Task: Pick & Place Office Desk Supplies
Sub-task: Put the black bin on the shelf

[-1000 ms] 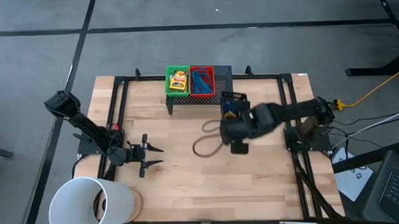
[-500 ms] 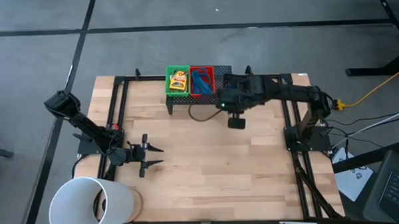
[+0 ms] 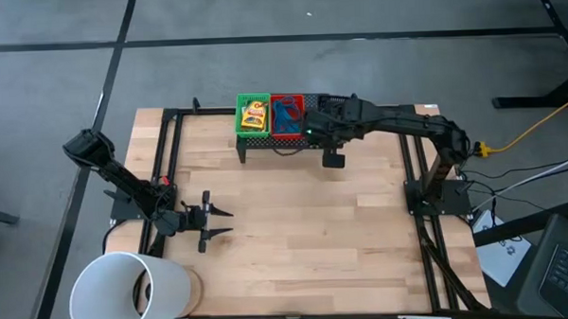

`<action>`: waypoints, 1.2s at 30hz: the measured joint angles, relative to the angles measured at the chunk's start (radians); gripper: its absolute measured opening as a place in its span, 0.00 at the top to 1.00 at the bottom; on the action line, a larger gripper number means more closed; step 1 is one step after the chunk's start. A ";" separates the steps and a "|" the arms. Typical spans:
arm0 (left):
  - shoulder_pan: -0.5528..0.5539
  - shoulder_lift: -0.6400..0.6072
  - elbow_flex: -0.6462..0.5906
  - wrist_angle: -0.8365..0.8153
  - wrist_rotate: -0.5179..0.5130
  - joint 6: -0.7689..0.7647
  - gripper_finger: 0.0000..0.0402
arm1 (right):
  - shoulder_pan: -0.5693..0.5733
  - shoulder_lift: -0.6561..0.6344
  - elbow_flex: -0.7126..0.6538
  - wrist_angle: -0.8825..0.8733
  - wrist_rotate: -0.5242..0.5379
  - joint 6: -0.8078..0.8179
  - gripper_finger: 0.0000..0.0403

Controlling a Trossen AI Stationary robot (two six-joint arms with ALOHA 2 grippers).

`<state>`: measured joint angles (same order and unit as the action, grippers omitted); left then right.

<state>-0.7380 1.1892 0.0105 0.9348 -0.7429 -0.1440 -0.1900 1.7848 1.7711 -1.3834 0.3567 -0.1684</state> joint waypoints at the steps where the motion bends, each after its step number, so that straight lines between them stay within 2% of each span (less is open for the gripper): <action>1: 0.000 0.000 0.000 0.000 0.000 0.003 0.52 | -0.011 -0.001 -0.012 0.014 -0.008 -0.006 0.98; 13: 0.000 0.000 0.000 0.000 -0.006 0.010 0.52 | -0.059 0.005 -0.039 0.119 -0.084 -0.076 0.98; 27: 0.000 0.000 0.000 0.000 -0.005 0.009 0.52 | -0.069 0.071 -0.038 0.156 -0.054 -0.110 0.98; 36: 0.000 0.000 0.000 0.001 -0.005 0.009 0.52 | -0.068 0.074 -0.017 0.168 -0.085 -0.114 0.98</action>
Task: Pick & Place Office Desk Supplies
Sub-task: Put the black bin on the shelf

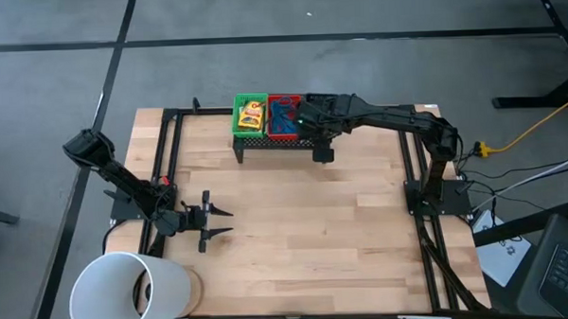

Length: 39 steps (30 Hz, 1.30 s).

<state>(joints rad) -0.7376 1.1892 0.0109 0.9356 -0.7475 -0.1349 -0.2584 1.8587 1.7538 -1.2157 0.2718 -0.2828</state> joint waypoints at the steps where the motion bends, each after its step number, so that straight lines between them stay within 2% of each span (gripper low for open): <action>1: 0.000 0.000 0.000 0.000 0.000 0.000 0.52 | 0.000 0.000 0.000 0.000 0.000 -0.002 0.98; 10: 0.000 0.000 0.000 0.000 0.001 0.006 0.52 | 0.000 0.000 0.006 -0.004 -0.004 -0.011 0.98; 20: 0.000 0.000 0.000 0.003 0.001 0.007 0.52 | 0.001 0.001 0.130 -0.052 -0.055 0.008 0.98; 39: 0.000 0.000 0.000 0.002 0.007 0.001 0.52 | 0.004 0.095 0.132 -0.097 -0.025 -0.006 0.98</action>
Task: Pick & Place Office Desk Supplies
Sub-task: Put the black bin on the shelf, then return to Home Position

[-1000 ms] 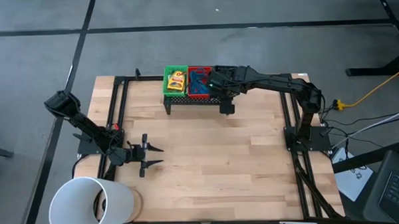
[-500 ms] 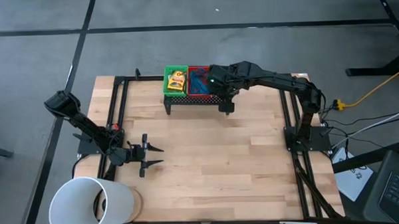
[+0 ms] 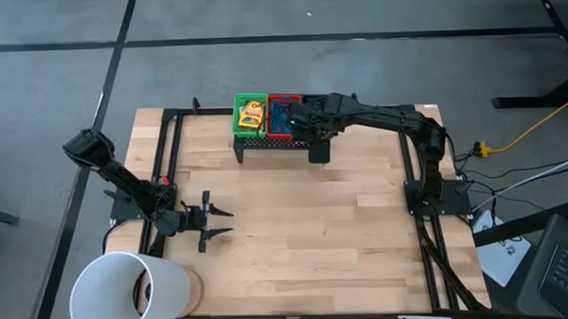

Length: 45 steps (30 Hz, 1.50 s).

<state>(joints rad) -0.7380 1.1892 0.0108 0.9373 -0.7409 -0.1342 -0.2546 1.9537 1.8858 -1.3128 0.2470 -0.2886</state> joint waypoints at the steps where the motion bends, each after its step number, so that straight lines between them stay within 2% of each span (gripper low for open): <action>1: 0.000 0.000 0.000 0.001 0.000 0.003 0.52 | 0.000 0.000 0.001 -0.001 0.000 0.000 0.98; 13: 0.000 0.000 0.000 0.000 0.001 -0.001 0.52 | 0.001 0.000 0.036 -0.017 -0.039 0.025 0.98; 22: 0.000 0.000 0.000 0.000 0.003 -0.001 0.52 | 0.001 0.000 0.036 -0.019 -0.022 0.062 0.91; 26: 0.000 0.000 0.000 0.000 0.003 -0.002 0.52 | 0.001 0.000 0.036 -0.019 0.003 0.091 0.83; 34: 0.000 0.000 0.000 0.000 0.004 -0.007 0.52 | 0.012 0.000 0.037 -0.022 0.015 0.097 0.57; 39: 0.000 0.000 0.000 0.000 0.019 -0.012 0.52 | 0.026 0.000 0.037 -0.066 0.140 0.095 0.46; 45: 0.000 0.000 0.000 0.000 0.019 -0.012 0.52 | 0.030 0.000 0.037 -0.092 0.106 0.128 0.36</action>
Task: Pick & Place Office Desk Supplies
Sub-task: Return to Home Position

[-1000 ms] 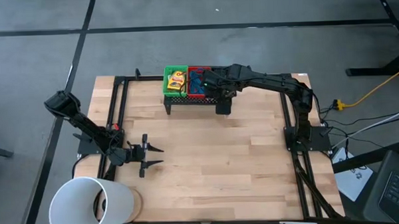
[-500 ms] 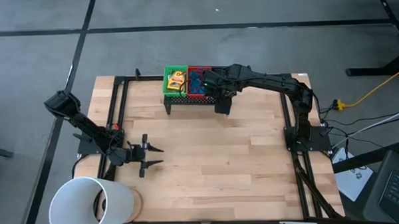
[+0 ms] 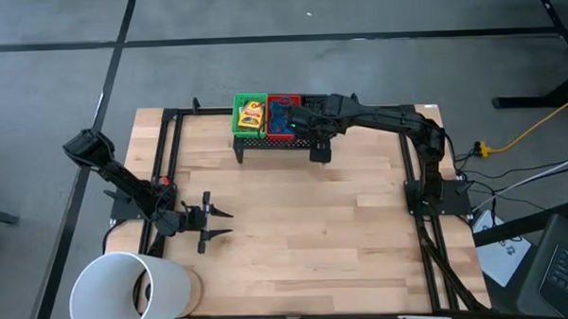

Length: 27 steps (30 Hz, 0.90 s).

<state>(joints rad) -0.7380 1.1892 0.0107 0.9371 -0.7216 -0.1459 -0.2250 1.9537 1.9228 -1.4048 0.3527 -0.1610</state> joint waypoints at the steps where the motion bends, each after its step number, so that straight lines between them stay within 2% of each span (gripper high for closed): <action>1: 0.000 0.000 0.000 0.000 0.000 0.000 0.52 | 0.003 0.000 0.004 -0.004 -0.002 0.000 0.35; 7: 0.000 0.000 0.000 0.000 0.000 0.000 0.52 | 0.027 0.000 0.113 -0.013 -0.028 -0.002 0.32; 14: 0.000 0.000 0.000 0.015 0.002 0.001 0.52 | 0.073 -0.001 0.352 -0.161 0.015 0.047 0.34; 16: 0.000 -0.002 0.001 0.049 0.030 0.011 0.52 | 0.095 -0.003 0.427 -0.166 0.021 0.074 0.34; 19: 0.000 -0.024 0.011 0.104 0.141 0.033 0.52 | 0.133 -0.082 0.409 -0.119 -0.052 0.086 0.34; 22: -0.005 -0.063 0.057 0.085 0.197 0.074 0.52 | 0.211 -0.168 0.409 -0.126 -0.080 0.168 0.34; 27: -0.020 -0.122 0.158 -0.069 0.248 0.148 0.52 | 0.385 -0.318 0.409 -0.078 -0.091 0.315 0.34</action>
<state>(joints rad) -0.7582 1.0675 0.1691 0.8679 -0.4739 0.0023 0.1604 1.6355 2.3319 -1.4828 0.2616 0.1544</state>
